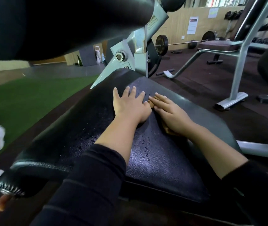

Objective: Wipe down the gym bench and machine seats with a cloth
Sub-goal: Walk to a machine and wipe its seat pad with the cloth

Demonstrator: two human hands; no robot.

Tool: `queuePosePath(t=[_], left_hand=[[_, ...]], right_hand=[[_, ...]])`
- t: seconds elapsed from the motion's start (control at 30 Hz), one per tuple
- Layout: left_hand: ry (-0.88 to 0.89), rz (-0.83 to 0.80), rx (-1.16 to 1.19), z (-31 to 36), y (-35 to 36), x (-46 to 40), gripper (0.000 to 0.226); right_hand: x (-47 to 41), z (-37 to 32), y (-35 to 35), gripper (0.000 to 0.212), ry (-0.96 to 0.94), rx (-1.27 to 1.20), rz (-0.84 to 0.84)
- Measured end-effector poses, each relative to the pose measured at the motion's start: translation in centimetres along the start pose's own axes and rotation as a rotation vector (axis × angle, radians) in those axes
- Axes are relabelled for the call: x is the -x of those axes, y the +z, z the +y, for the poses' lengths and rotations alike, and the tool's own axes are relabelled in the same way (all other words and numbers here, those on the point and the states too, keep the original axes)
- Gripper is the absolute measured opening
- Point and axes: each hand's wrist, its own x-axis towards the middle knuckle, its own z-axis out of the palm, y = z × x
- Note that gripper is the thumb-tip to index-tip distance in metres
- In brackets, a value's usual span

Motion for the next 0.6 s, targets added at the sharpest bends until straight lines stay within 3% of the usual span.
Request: queuePosePath(t=[0.3,0.47,0.6], left_hand=[[-0.027,0.043,0.023,0.0,0.4,-0.2,0.06],[-0.019,0.044,0.034,0.0,0.5,-0.3,0.06],[-0.026,0.043,0.035,0.0,0.5,-0.2,0.06]], right_hand=[[-10.0,1.9,-0.2,0.04,0.001,0.043,-0.048],[-8.3,7.7,-2.6,0.038,0.31,0.009,0.039],[-4.8,6.5,-2.4,0.04,0.29,0.125,0.067]])
